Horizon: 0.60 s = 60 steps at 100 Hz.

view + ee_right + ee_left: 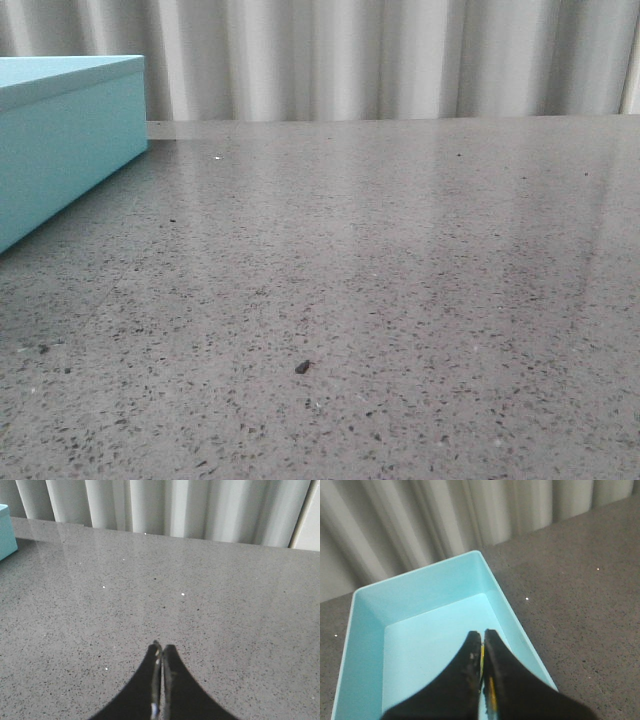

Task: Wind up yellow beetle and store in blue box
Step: 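Raise the empty left gripper up out of the box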

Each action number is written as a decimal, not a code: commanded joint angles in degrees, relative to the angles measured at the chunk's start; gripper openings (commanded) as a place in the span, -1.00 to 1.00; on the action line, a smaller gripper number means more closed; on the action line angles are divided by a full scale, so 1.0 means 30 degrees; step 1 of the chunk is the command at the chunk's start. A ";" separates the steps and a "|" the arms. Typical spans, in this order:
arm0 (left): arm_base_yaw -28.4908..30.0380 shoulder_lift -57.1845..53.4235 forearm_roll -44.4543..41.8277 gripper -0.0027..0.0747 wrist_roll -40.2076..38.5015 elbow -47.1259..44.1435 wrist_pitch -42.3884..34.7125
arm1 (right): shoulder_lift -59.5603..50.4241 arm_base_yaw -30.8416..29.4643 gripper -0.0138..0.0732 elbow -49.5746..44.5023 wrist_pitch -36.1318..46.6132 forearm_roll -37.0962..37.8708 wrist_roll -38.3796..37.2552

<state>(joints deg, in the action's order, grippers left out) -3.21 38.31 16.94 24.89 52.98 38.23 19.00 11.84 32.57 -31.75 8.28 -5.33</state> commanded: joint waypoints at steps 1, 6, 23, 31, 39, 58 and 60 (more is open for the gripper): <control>0.0020 -0.1578 0.0525 -0.99 0.0024 -0.1070 -0.2373 | -0.0508 0.0057 -0.82 -0.0240 0.2227 0.0389 0.0173; 0.0020 -0.2768 0.0566 -0.99 0.0024 -0.1946 -0.2541 | -0.0873 0.0057 -0.82 -0.0663 0.2563 0.0426 0.0173; 0.0020 -0.6298 0.0450 -0.99 0.0024 -0.4586 -0.2937 | -0.2315 0.0023 -0.82 -0.2080 0.3449 0.0586 0.0173; 0.0020 -0.7598 0.0450 -0.99 0.0024 -0.5494 -0.3386 | -0.3107 0.0023 -0.82 -0.2600 0.3570 0.0586 0.0173; 0.0020 -0.9008 0.0450 -0.99 0.0024 -0.6410 -0.3904 | -0.3787 0.0023 -0.82 -0.3006 0.3570 0.0586 0.0173; 0.0020 -1.1401 0.0450 -0.99 0.0024 -0.7874 -0.4060 | -0.5029 0.0023 -0.82 -0.3917 0.3495 0.0661 0.0173; 0.0020 -1.1528 0.0450 -0.99 0.0024 -0.7981 -0.4060 | -0.5150 0.0023 -0.82 -0.4038 0.3495 0.0661 0.0173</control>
<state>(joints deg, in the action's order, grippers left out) -3.21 5.06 17.30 24.97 28.96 30.89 4.19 11.84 20.13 -25.98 9.20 -5.33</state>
